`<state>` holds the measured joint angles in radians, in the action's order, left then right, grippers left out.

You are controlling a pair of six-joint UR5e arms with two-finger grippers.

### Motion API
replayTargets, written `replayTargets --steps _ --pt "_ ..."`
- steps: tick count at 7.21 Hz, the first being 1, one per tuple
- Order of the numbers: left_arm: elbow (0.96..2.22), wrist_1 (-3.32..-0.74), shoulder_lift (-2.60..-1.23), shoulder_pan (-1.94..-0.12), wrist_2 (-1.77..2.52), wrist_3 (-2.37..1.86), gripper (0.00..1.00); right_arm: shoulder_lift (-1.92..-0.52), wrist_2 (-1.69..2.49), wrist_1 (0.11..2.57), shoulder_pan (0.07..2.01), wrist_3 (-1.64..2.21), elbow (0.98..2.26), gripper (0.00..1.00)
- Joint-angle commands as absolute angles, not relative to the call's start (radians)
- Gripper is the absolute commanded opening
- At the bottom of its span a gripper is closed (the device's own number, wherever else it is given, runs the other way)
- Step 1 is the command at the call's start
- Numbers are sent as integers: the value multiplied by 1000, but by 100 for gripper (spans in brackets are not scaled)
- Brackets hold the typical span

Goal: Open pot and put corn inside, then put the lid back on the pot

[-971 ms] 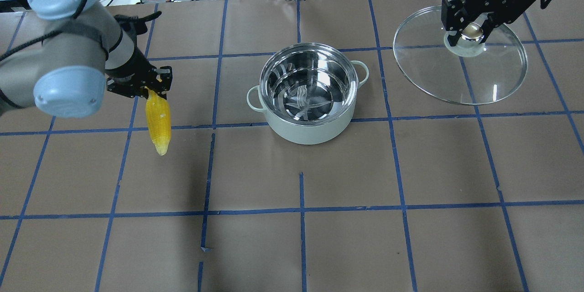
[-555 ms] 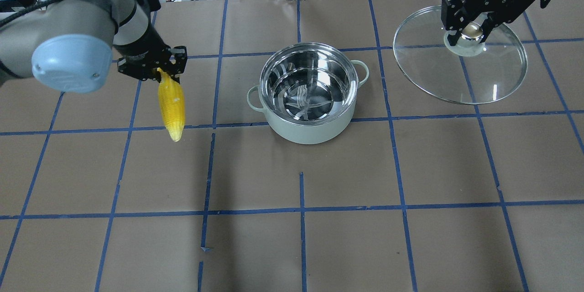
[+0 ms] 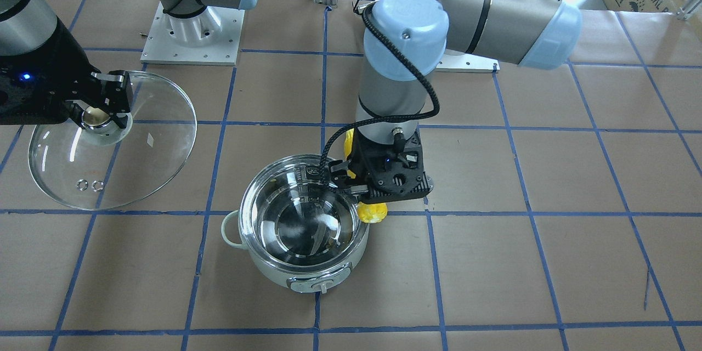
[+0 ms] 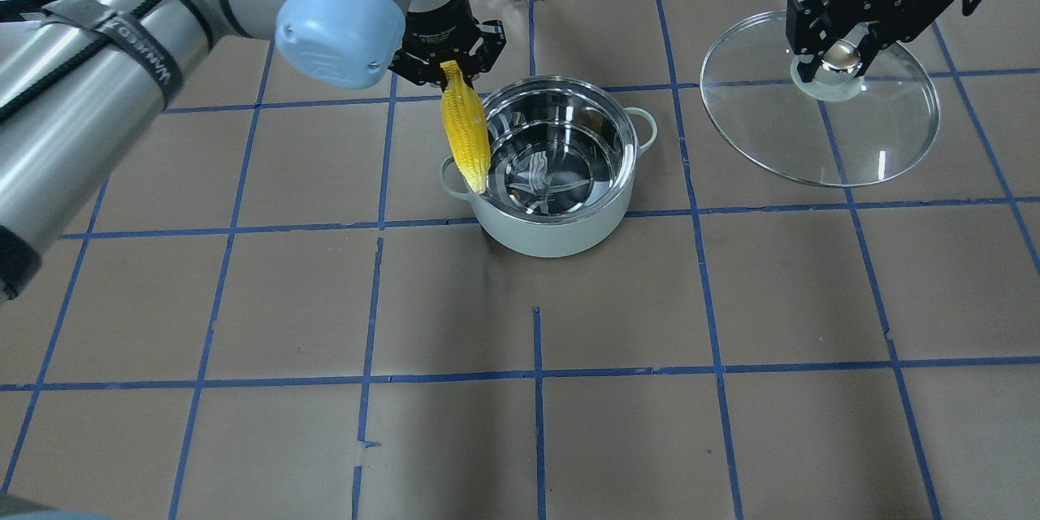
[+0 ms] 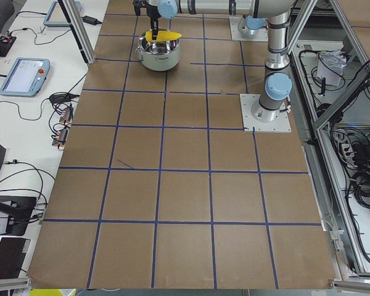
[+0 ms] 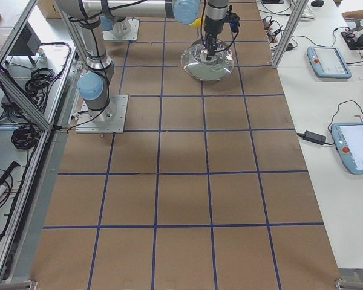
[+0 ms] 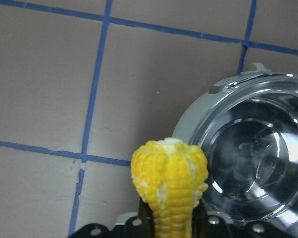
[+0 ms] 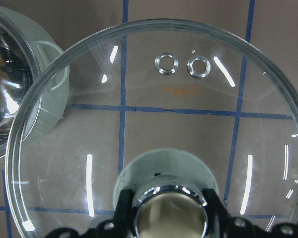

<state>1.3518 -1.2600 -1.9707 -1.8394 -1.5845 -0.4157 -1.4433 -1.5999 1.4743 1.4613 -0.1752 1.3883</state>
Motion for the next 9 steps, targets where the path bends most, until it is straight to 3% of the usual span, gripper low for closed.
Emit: replayTargets --steps 1,7,8,9 --pt "1318 -1160 -2069 -1884 -1585 -422 22 -1443 -1600 1474 1460 -176 1388 8" --pt "1319 -1132 -2167 -1904 -1586 -504 23 -1443 -1600 1474 1460 -178 1388 8" --pt "1316 -1131 -2175 -1908 -1586 -524 29 -1443 -1600 1474 1460 -178 1388 8" --pt "1316 -1129 -2169 -1913 -1588 -526 40 -1443 -1600 1474 1460 -178 1388 8"
